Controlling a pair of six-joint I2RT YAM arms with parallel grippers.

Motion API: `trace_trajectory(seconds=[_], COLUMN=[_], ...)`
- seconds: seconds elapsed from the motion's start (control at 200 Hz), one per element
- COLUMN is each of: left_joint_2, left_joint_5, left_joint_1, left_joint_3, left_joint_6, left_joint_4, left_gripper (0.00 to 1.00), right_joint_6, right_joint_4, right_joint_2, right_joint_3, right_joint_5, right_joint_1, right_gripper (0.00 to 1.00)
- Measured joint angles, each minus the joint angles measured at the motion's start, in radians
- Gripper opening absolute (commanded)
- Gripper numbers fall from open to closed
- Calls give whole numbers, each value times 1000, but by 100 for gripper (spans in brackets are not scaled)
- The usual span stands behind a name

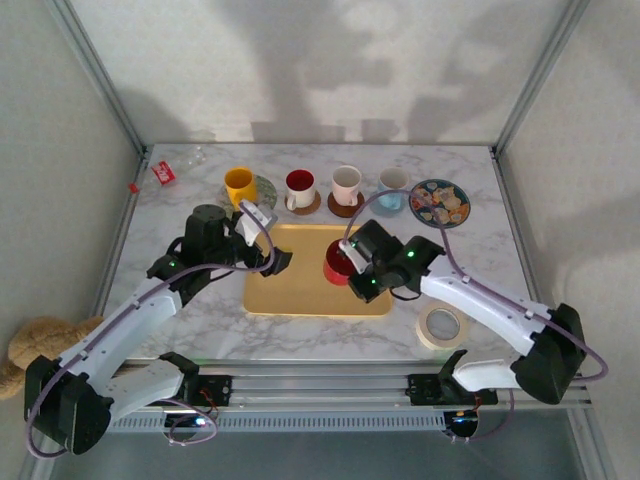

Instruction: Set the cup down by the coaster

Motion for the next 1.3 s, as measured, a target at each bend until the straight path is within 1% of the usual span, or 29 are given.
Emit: trace_trajectory(seconds=[0.2,0.35,0.631,0.761,1.036,1.196,1.302], left_joint_2=[50,103,195,239,352,417,459], left_joint_5=[-6,-8,-6,-1,29,50,62], left_joint_1=[0,0,0,0,0,0,0], left_joint_3=[50,80,164,195,256,303,331], left_joint_6=[0,0,1,2,8,12,16], left_joint_4=[33,66,75,93,111,116,122], left_gripper=[100,100,100,100,100,100,100], right_joint_6=[-37,-60,-81,-81,-54,-30,-18], right_joint_4=[-81,-132,-185,-186,-153,-105,-69], right_joint_2=[-44,-45,-41,-29,0,59,114], right_joint_3=[92,146,242,254,254,264,272], right_joint_5=[6,21,35,60,60,48,40], right_joint_1=[-100,-178,-304,-381,-549,-621,-652], right_gripper=[0,0,0,0,0,0,0])
